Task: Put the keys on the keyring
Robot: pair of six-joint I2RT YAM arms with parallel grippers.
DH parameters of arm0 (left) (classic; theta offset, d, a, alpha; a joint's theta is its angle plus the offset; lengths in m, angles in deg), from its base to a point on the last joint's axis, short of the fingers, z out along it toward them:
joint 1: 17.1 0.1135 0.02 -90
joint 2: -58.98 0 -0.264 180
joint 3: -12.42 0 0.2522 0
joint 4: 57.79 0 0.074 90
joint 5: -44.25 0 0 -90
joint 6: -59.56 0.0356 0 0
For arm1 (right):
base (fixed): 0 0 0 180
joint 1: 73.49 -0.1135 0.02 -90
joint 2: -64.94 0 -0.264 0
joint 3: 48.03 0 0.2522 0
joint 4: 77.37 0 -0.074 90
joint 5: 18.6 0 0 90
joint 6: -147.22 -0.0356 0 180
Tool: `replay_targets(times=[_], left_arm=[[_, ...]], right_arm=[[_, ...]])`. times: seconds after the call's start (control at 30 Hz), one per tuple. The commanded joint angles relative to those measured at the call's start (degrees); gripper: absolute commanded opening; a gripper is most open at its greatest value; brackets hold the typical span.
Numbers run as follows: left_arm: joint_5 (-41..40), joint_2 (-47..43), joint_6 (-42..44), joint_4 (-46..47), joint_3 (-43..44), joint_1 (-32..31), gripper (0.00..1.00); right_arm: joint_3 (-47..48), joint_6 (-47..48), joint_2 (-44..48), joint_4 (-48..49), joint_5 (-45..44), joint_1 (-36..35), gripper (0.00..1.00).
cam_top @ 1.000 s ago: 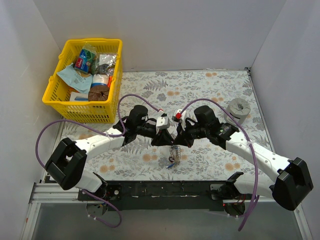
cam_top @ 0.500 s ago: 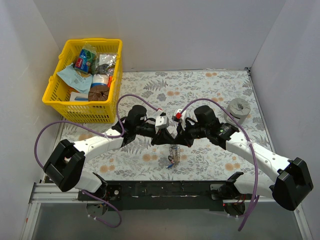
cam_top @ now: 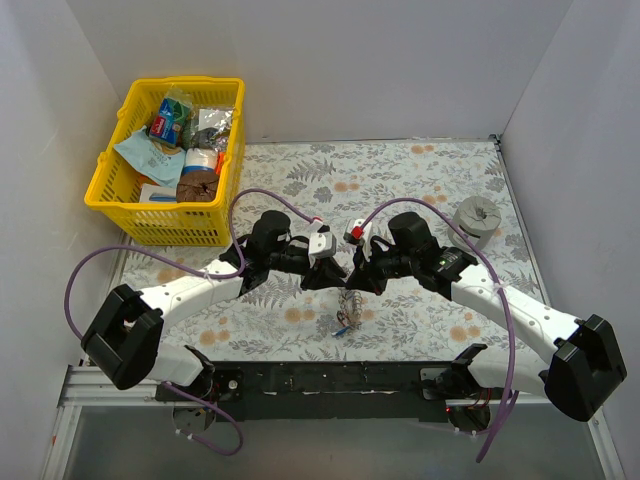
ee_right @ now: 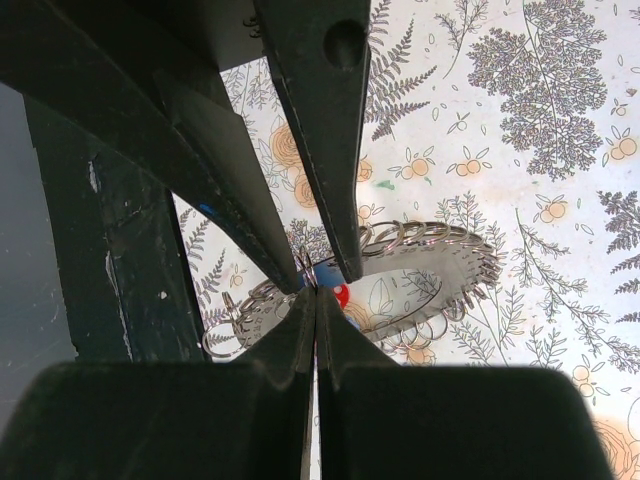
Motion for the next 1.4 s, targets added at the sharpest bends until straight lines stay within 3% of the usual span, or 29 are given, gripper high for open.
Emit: replay_targets(times=[0.0,0.37,0.67,0.83,0.9,0.93,1.07,1.17,1.37], left_arm=[[0.1,-1.6,0.6,-0.3,0.1,-0.2,0.23],[0.2,-0.8,1.5,-2.1,0.8,-0.2,0.23],[2.2,0.6,1.3,-1.8,1.7,-0.3,0.01],[3.2,0.8,0.6,-0.7,1.7,-0.2,0.0],[3.4,0.2,-1.4,2.6,0.2,-0.2,0.0],[3.1,-0.8,-2.7,4.4,-0.8,-0.2,0.0],[1.6,-3.2,-10.4,15.9,-6.2,1.0,0.0],[1.2,-5.5,-13.2,22.0,-8.3,2.4,0.0],[0.2,-10.0,-20.8,36.6,-14.7,6.1,0.0]], right_arm=[[0.2,-0.4,1.5,3.3,1.5,-0.2,0.01],[0.1,-0.4,1.6,3.8,1.0,-0.2,0.01],[0.2,-0.6,1.5,3.5,1.2,-0.2,0.01],[-0.2,-1.0,2.0,4.3,0.7,-0.2,0.03],[-0.9,-1.7,3.0,5.4,-0.3,-0.2,0.13],[-1.4,-2.1,3.5,6.1,-0.8,-0.2,0.26],[-3.0,-3.9,6.3,8.6,-2.0,0.4,0.51],[-4.2,-4.6,8.2,10.2,-1.0,1.6,0.6],[-6.6,-6.2,10.3,13.7,3.8,4.4,0.63]])
